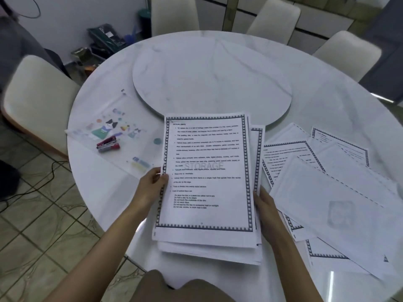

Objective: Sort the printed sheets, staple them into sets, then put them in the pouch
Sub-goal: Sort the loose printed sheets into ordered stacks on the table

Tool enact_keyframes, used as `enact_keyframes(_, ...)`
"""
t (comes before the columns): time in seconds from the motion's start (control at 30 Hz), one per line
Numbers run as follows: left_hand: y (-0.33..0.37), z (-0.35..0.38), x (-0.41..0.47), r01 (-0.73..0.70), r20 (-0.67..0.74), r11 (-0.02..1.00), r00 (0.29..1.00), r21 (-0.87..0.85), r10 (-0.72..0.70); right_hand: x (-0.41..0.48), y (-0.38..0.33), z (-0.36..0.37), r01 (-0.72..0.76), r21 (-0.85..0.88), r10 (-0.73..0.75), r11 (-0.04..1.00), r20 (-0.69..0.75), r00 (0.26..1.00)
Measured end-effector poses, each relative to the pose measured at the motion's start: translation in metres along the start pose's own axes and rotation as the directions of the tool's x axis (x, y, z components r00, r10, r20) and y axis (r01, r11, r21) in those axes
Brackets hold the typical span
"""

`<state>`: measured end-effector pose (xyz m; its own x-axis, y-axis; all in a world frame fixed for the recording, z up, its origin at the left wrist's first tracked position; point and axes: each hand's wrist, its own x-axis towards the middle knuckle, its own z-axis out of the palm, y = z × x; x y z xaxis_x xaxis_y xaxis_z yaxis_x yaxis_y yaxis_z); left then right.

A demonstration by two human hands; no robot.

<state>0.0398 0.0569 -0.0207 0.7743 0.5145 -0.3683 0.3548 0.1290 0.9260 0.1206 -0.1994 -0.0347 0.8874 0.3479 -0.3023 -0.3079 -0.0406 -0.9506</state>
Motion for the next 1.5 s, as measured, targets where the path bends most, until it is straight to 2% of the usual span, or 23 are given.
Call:
enact_keyframes(0.13, -0.008, 0.008, -0.009, -0.017, 0.093, 0.999, 0.996, 0.027, 0.014, -0.003, 0.000, 0.005, -0.052, -0.071, 0.053, 0.996, 0.012, 0.998)
enact_keyframes(0.27, -0.012, 0.015, -0.016, -0.060, 0.089, 0.995, 0.995, 0.077, 0.054, -0.003, 0.003, 0.004, -0.176, 0.018, 0.176, 0.984, -0.004, 0.984)
enact_keyframes(0.33, -0.014, 0.017, -0.018, -0.080, 0.082, 0.993, 0.994, 0.085, 0.073, -0.005, 0.001, 0.006, -0.178, 0.002, 0.178, 0.984, -0.002, 0.984)
enact_keyframes(0.43, -0.009, 0.023, -0.017, -0.105, 0.078, 0.989, 0.992, 0.099, 0.097, -0.003, -0.002, 0.012, -0.044, -0.185, 0.035, 0.982, -0.050, 0.998)
enact_keyframes(0.5, 0.005, 0.025, -0.011, -0.157, 0.069, 0.982, 0.986, 0.107, 0.150, -0.001, -0.010, 0.017, 0.062, -0.227, -0.075, 0.972, -0.049, 0.996)
enact_keyframes(0.6, 0.041, 0.023, -0.004, -0.291, 0.032, 0.951, 0.957, 0.103, 0.290, 0.004, -0.034, 0.026, 0.217, -0.227, -0.240, 0.950, -0.082, 0.967)
enact_keyframes(0.7, 0.078, 0.020, -0.006, -0.421, 0.007, 0.902, 0.906, 0.097, 0.423, 0.008, -0.061, 0.031, 0.358, -0.215, -0.396, 0.909, -0.168, 0.903)
enact_keyframes(0.87, 0.102, 0.020, -0.019, -0.564, -0.024, 0.826, 0.826, 0.009, 0.564, 0.011, -0.080, 0.037, 0.470, -0.151, -0.494, 0.870, -0.235, 0.837)
enact_keyframes(1.0, 0.080, 0.022, -0.023, -0.551, -0.023, 0.832, 0.834, -0.068, 0.551, 0.009, -0.060, 0.039, 0.440, -0.120, -0.456, 0.890, -0.257, 0.852)
enact_keyframes(1.23, 0.033, 0.023, -0.022, -0.395, 0.075, 0.919, 0.916, 0.005, 0.394, 0.000, -0.034, 0.032, 0.354, -0.157, -0.381, 0.922, -0.215, 0.899)
enact_keyframes(1.5, 0.044, 0.032, -0.024, -0.418, 0.019, 0.908, 0.908, -0.018, 0.418, 0.000, -0.046, 0.034, 0.386, -0.101, -0.398, 0.917, -0.291, 0.870)
